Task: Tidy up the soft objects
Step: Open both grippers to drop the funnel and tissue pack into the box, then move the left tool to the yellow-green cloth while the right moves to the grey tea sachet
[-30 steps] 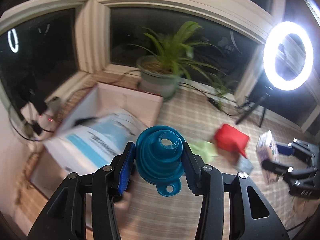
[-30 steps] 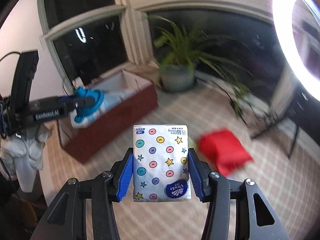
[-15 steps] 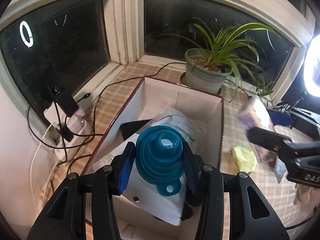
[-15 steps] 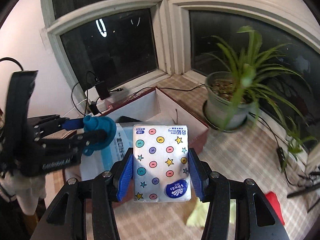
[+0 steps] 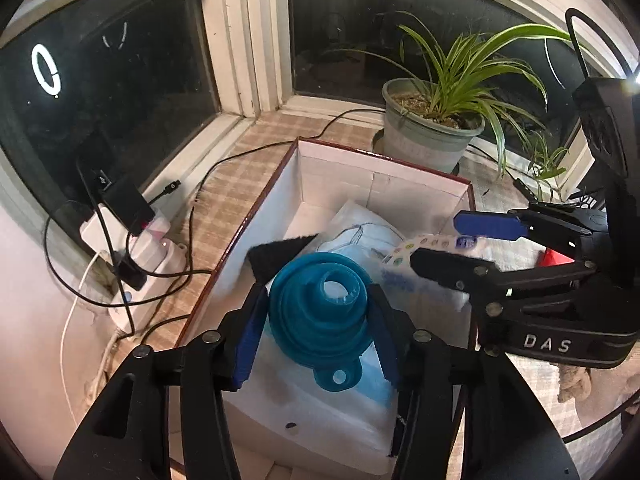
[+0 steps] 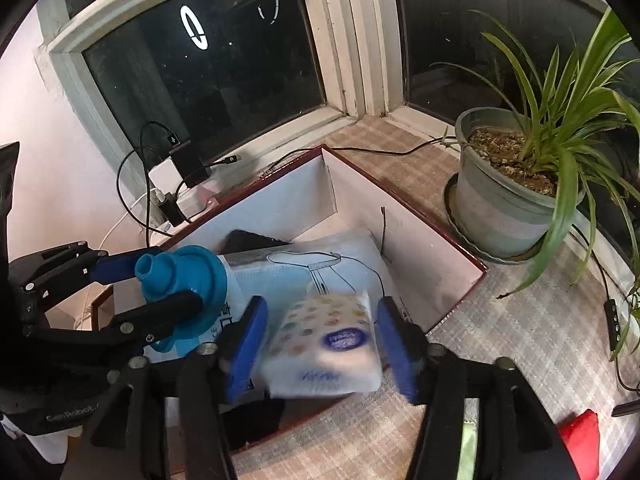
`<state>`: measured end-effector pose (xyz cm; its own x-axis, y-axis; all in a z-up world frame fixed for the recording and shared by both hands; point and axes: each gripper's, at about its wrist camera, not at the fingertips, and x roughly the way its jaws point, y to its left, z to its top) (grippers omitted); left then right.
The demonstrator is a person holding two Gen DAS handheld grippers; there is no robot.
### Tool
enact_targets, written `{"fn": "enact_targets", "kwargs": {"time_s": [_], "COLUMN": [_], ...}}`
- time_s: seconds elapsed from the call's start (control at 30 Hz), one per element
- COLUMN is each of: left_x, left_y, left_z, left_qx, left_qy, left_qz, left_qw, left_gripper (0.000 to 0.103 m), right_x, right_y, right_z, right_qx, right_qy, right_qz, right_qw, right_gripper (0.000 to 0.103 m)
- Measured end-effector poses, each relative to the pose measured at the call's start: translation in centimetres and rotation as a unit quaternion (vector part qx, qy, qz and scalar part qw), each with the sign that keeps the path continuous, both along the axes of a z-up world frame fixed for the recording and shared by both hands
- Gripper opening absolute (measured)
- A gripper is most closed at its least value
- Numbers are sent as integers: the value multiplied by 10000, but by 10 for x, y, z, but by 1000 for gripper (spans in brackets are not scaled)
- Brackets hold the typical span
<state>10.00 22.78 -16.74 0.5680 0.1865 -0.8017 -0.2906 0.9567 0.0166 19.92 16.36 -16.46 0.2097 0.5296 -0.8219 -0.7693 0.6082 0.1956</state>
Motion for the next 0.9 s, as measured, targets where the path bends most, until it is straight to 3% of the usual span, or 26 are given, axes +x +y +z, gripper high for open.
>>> {"fn": "enact_targets", "kwargs": {"time_s": [0.07,0.47,0.9], "left_x": [0,-23,-41], "left_y": [2,4,-51], "left_z": [2,22,40], "left_qx": [-14,-154,-610], "left_qy": [-15,-303,-711], "left_qz": [48,220,-173], "left_qw": [10000,9992,9955], "left_gripper": [55,57,57], "right_x": [1,-8,-43], "right_y": [-1,-30,-132], "right_z": [2,20,39], "right_qx": [19,236,552], "right_qy": [-77,-166,-267], "right_qz": [-51,-171,-604], "right_qw": [10000,9994,9963], "right_gripper": [65,65,65]}}
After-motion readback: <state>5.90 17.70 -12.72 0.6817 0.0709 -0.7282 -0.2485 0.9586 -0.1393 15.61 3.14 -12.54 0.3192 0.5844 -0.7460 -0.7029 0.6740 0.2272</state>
